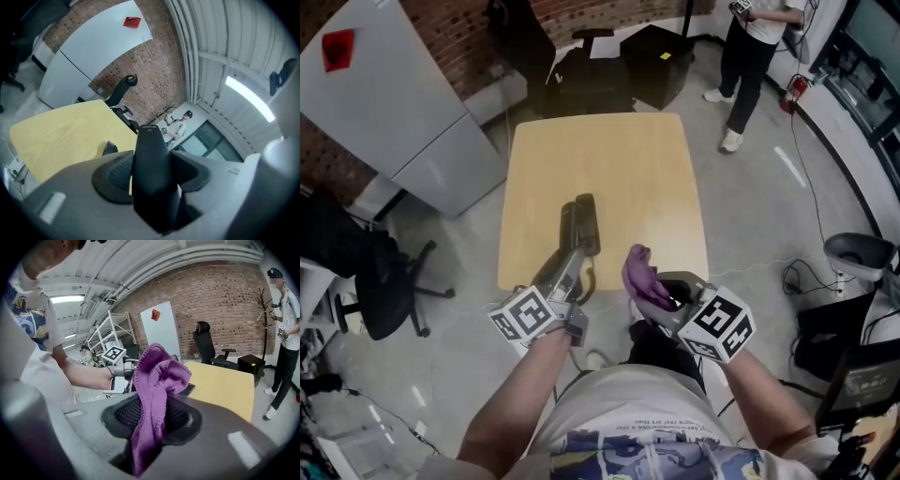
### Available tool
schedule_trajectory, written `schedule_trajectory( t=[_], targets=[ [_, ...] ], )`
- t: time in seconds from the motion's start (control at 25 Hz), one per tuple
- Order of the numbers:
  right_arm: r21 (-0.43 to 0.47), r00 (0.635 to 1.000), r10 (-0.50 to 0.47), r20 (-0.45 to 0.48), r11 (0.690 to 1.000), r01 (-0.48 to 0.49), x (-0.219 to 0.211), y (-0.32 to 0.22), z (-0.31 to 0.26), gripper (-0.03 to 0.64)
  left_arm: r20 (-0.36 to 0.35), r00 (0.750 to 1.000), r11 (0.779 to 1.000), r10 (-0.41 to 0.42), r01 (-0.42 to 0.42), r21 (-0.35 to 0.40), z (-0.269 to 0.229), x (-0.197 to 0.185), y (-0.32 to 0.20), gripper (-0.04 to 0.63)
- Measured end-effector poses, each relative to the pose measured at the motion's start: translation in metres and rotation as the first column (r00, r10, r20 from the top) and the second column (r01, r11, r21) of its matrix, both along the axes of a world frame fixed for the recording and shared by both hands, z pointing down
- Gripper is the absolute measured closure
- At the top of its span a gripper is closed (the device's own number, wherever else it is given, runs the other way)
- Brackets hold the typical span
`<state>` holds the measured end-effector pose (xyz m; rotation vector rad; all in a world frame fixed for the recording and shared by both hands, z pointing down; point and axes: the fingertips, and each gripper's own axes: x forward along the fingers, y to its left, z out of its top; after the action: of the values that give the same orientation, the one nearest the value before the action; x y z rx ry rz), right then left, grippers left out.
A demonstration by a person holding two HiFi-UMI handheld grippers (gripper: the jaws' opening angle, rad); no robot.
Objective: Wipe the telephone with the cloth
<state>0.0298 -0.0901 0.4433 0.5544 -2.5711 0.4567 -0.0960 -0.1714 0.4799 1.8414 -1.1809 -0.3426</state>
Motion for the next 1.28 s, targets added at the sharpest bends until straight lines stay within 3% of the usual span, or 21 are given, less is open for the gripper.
schedule_trajectory(
  t=[0.28,0.68,1.04,1.28],
  targets=[
    [-0.025,0.999,-0.038,0.008,0.999,0.038,0.021,-0.045,-0.004,0.505,0.215,0.975,0.993,-0.062,0.081,-0.080,0.045,0.004,-0.047,0.342],
    [-0.102,0.994,-0.109,0.022,0.989,0.111,0.055,-0.090,0.011,0.505,0.502,0.864,0.976,-0.041,0.141,-0.165,0.110,0.014,-0.082,0.342],
    [-0.145,0.988,-0.151,0.024,0.978,0.153,0.064,-0.098,0.021,0.505,0.654,0.756,0.962,0.016,0.166,-0.216,0.141,0.010,-0.081,0.342],
    [-0.150,0.984,-0.172,0.041,0.973,0.177,0.058,-0.099,0.024,0.505,0.700,0.712,0.959,0.063,0.151,-0.240,0.155,0.011,-0.083,0.340]
  ],
)
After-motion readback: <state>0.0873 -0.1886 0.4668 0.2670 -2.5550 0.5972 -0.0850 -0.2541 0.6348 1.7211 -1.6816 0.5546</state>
